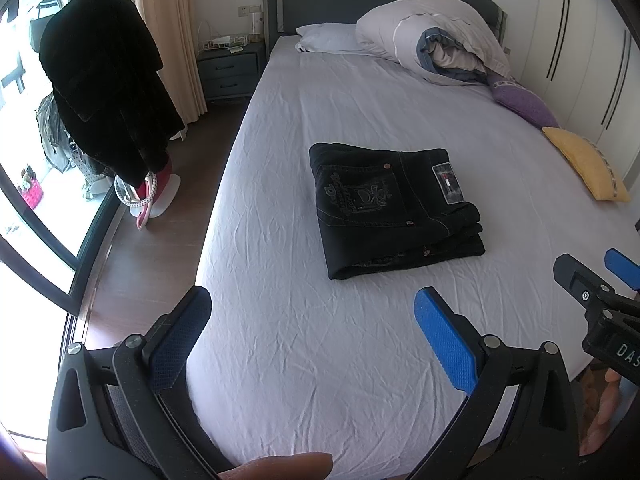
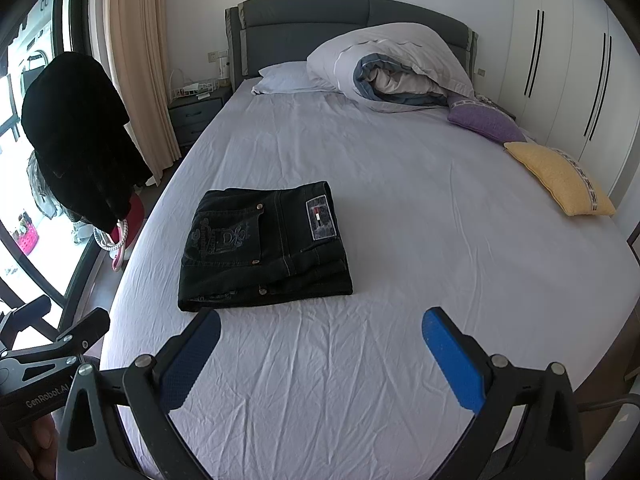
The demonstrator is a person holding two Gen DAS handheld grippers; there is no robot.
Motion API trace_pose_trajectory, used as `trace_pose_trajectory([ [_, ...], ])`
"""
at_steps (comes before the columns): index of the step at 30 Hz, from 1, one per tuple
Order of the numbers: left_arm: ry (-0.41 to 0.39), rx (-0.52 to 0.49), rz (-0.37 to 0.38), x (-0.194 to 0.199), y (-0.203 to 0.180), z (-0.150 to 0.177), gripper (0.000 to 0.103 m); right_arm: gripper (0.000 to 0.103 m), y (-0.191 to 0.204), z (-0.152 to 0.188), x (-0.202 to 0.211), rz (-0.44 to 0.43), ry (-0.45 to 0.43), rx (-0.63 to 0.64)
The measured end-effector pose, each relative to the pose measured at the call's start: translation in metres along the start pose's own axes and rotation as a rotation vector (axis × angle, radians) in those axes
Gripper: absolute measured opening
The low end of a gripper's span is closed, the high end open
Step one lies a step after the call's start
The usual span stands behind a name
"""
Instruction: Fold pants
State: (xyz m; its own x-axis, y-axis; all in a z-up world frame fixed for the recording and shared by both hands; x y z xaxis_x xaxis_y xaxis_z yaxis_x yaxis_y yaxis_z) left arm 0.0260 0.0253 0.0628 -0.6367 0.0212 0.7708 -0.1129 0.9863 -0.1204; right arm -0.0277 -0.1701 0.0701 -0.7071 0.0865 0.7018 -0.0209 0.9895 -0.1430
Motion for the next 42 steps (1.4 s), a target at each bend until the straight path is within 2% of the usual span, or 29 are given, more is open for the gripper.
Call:
trace_pose_trajectory([
  [42,0.001,0.001,0.0,-0.0013,-0.0027,0.0033,0.103,0.103,-0.0002,0.0003,0.0011,0.0,0.001,0.0],
])
Point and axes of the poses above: each gripper's, at about its wrist camera, not at the fingertips, and x roughly against the way its jaws point, y to its left, z to its underside, the point moved 8 cm from there along -x, roughly the way its jaws point, and after that the axes turned 8 degrees about z, right-handed, at the moved point
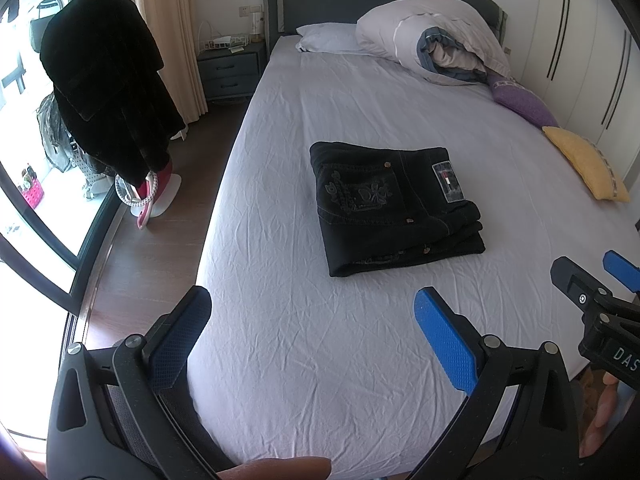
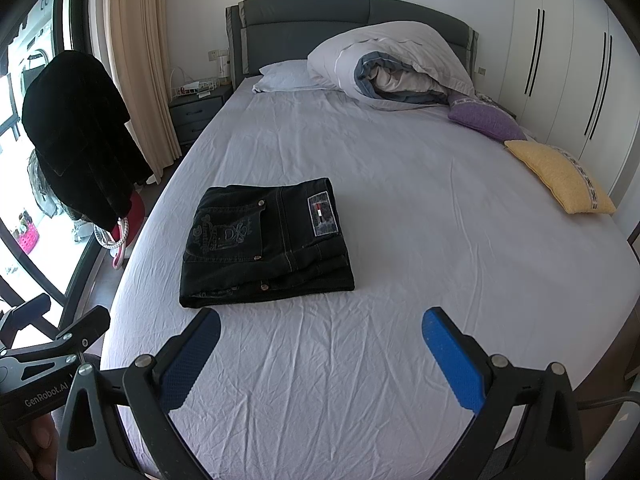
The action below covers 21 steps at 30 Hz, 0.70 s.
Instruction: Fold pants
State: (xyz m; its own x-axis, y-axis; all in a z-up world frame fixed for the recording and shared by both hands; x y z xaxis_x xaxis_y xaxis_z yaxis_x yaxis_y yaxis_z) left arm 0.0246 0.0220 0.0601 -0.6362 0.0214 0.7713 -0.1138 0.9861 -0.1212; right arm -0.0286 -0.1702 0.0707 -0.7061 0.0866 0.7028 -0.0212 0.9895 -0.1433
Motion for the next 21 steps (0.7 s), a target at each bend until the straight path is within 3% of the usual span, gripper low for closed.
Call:
trace_pose_trajectory([
  [21,-0.02,-0.016,-0.003,0.0001,-0.0038,0.0041,0.103,0.103,-0.0018,-0.0002,0.0,-0.001,0.001,-0.005],
])
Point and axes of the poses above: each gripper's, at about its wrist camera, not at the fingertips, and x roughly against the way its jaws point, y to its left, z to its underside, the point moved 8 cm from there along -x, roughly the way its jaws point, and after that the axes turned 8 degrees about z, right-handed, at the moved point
